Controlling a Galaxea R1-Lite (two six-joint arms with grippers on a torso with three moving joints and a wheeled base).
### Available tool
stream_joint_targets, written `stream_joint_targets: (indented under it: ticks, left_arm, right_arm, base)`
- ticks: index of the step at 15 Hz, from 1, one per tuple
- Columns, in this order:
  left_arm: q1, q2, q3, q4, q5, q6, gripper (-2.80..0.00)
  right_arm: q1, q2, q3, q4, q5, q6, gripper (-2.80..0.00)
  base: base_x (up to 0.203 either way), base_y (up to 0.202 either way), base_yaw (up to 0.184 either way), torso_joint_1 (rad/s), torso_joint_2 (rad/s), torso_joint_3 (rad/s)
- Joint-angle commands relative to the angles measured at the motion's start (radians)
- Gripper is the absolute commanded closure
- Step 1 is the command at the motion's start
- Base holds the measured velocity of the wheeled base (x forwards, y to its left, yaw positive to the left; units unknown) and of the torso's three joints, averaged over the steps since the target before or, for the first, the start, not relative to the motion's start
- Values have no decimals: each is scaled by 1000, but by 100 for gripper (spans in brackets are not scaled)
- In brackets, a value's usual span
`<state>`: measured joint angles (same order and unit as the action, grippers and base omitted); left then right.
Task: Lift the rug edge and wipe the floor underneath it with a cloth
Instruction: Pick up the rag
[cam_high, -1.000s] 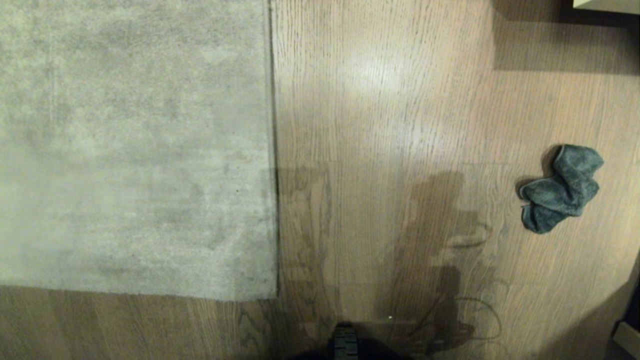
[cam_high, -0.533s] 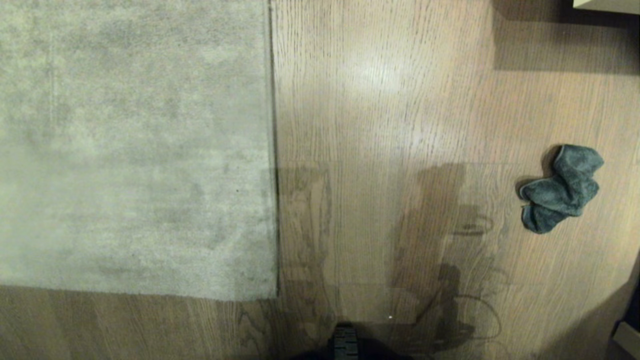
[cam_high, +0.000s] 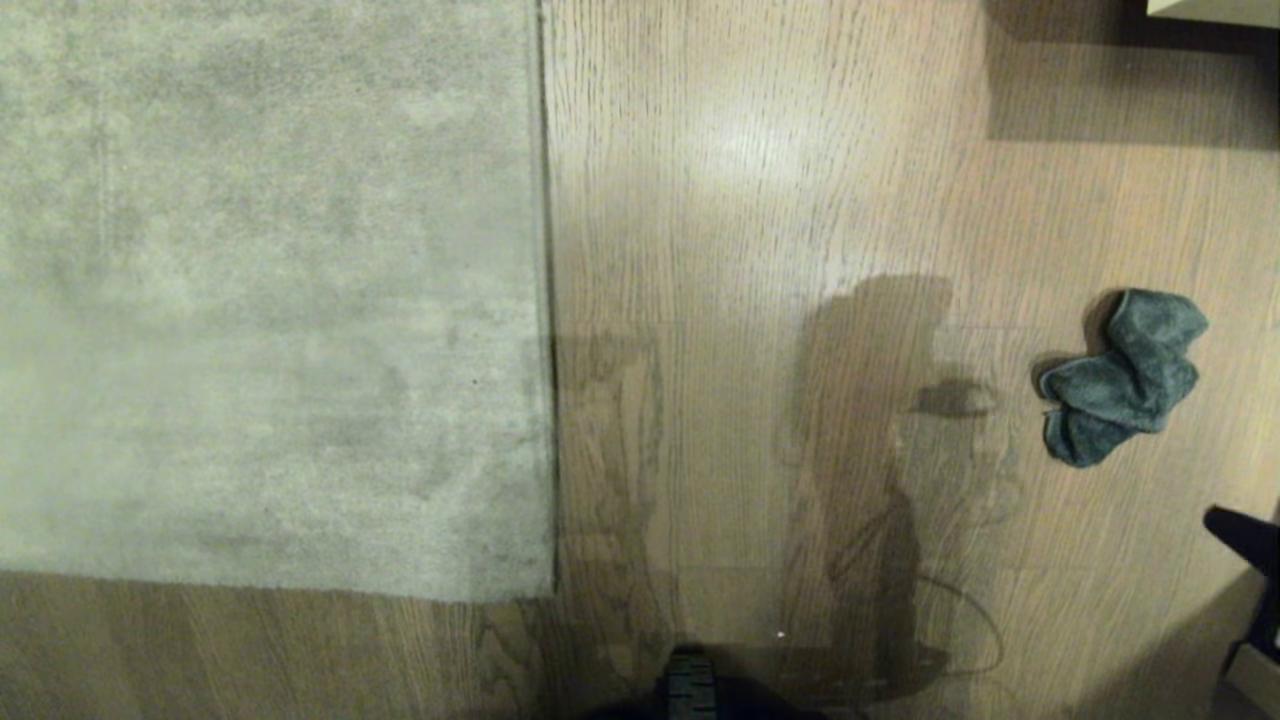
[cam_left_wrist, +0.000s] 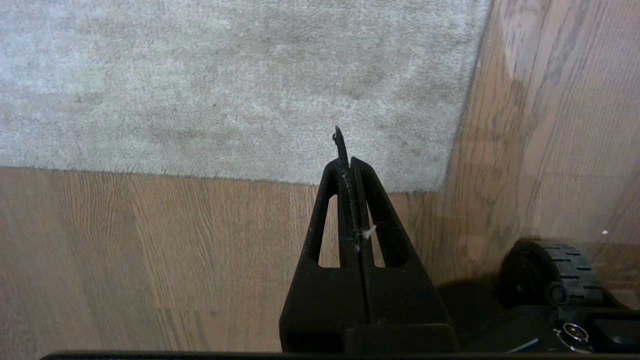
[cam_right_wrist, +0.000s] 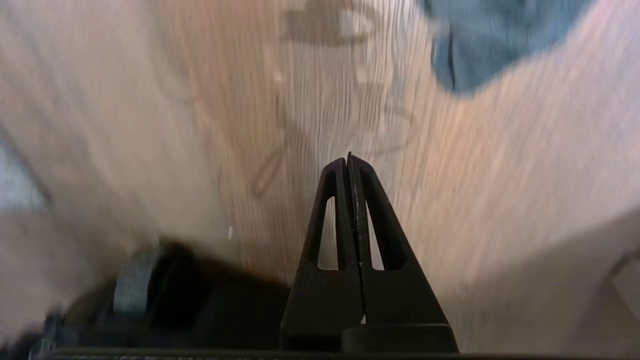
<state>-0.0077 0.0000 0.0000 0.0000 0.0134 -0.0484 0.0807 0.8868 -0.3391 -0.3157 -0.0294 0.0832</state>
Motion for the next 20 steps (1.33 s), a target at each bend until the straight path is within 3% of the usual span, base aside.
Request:
stream_joint_targets:
  ticks: [1,4,5,11,20]
  left_arm:
    - [0,0,0,0,0,-1,0]
    - [0,0,0,0,0,-2,0]
    - [0,0,0,0,0,-1,0]
    - [0,0,0,0,0,-1,0]
    - [0,0,0,0,0,-1,0]
  right_arm:
    - [-47,220,-56,-122,-1,2,0]
    - [-157,272,-91,-151,10,3,0]
    - [-186,290,-92,-153,18,2,-280]
    - [-371,481,-156,-236,61,-23,-280]
    - [-466,877,-280,-597,151,-126,-280]
  base:
    - [0,0,0,0,0,0]
    - [0,0,0,0,0,0]
    - [0,0,0,0,0,0]
    - [0,0,0,0,0,0]
    - [0,0,0,0,0,0]
